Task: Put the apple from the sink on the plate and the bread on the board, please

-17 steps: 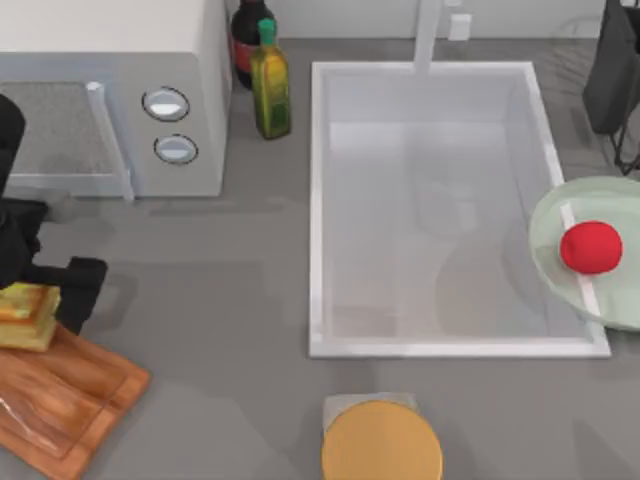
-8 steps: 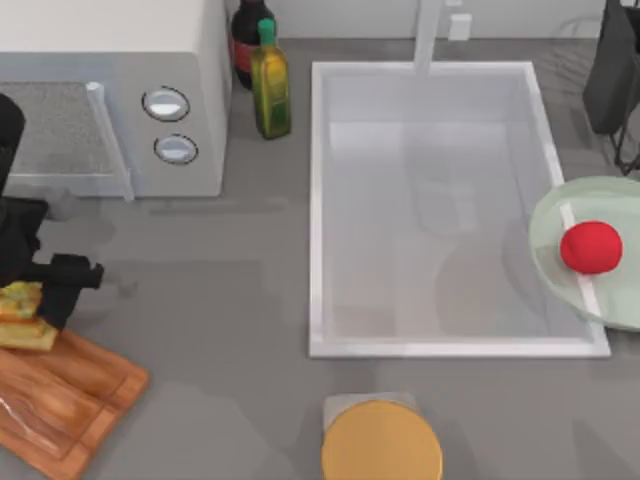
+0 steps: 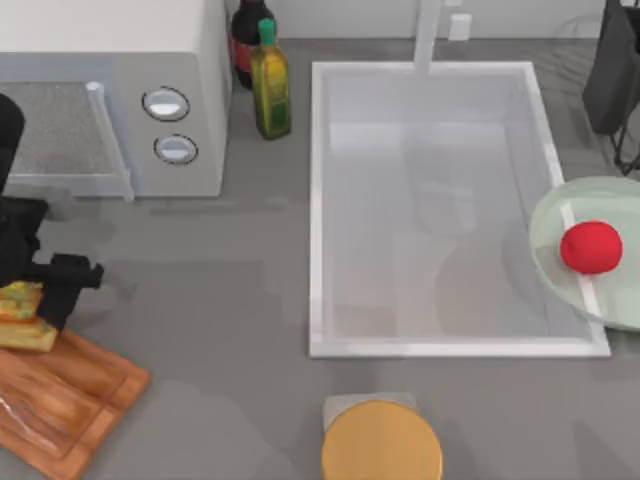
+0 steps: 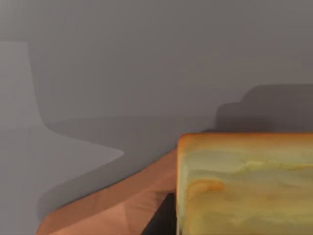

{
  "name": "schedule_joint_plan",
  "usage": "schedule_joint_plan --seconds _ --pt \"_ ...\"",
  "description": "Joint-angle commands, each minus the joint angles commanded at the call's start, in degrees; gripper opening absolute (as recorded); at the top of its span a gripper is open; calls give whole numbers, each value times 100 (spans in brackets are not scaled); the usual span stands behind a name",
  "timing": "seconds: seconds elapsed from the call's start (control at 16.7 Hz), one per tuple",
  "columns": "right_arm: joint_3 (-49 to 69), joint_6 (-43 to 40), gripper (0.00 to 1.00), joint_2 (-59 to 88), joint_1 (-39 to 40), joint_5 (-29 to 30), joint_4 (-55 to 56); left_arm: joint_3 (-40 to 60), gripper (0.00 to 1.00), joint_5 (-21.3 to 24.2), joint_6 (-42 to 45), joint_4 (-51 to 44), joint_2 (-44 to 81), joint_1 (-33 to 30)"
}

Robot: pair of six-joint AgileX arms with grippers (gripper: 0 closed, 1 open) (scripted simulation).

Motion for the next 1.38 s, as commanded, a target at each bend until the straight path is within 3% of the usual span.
schedule_joint_plan --seconds 0.36,0.6,1.02,1.38 --pt "0 0 100 0 0 0 0 18 0 22 -6 -113 -67 -5" --pt "0 0 100 0 0 0 0 99 0 -96 -2 -808 -120 103" --pt "0 0 100 0 0 0 0 1174 0 -41 -22 -1941 -669 63" --pt "0 0 100 0 0 0 0 1575 0 39 -45 -2266 -755 -32"
